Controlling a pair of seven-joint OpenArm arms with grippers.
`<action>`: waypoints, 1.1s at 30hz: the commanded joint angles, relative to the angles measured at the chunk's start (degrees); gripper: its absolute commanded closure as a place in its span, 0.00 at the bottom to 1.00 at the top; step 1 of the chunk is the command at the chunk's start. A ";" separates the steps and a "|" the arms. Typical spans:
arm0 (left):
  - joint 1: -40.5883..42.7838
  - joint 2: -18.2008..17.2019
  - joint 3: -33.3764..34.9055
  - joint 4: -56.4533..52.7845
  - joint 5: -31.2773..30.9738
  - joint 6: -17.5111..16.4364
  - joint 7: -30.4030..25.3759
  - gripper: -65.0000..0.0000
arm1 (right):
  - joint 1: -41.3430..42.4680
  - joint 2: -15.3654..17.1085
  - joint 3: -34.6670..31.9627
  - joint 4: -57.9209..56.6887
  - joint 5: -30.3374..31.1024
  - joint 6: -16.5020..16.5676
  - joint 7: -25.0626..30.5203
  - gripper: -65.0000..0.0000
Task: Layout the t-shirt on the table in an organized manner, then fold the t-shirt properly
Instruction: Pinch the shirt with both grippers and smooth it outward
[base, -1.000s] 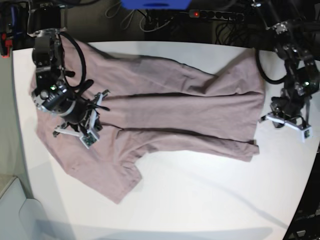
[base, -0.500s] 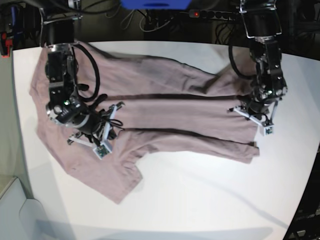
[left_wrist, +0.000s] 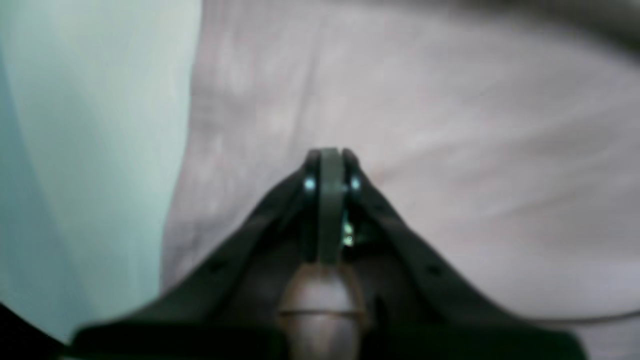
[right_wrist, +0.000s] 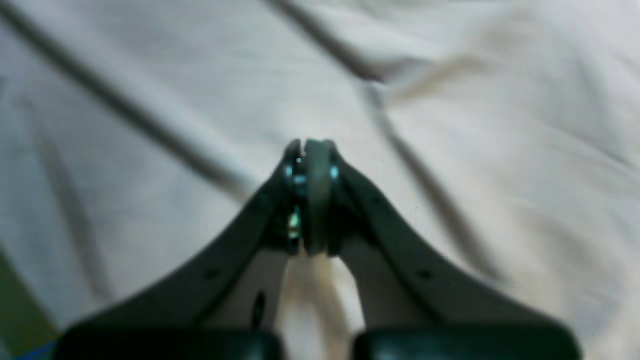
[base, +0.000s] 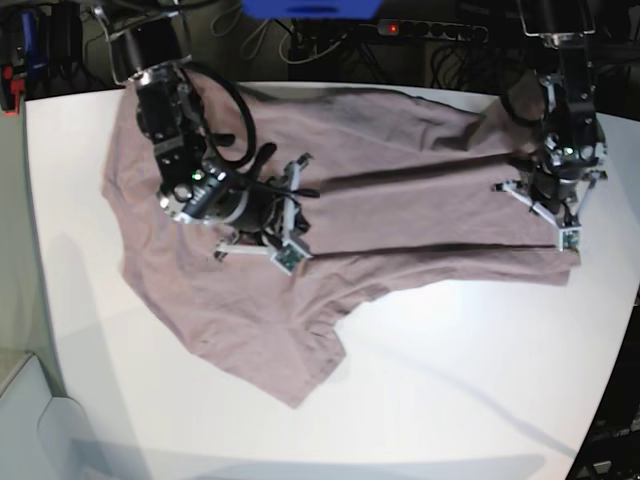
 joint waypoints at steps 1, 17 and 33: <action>-0.45 -0.80 -0.36 2.64 0.53 0.35 -0.83 1.00 | 0.39 -0.07 -0.11 0.96 0.73 -0.14 1.22 1.00; -4.49 -0.36 -18.91 3.16 0.53 -0.09 4.19 0.91 | -1.64 -0.16 -0.64 -5.98 0.73 -0.14 1.57 1.00; -20.40 -0.71 -23.48 -16.97 0.53 -5.63 3.48 0.33 | -1.64 -0.33 -0.64 -6.07 0.73 -0.14 1.49 1.00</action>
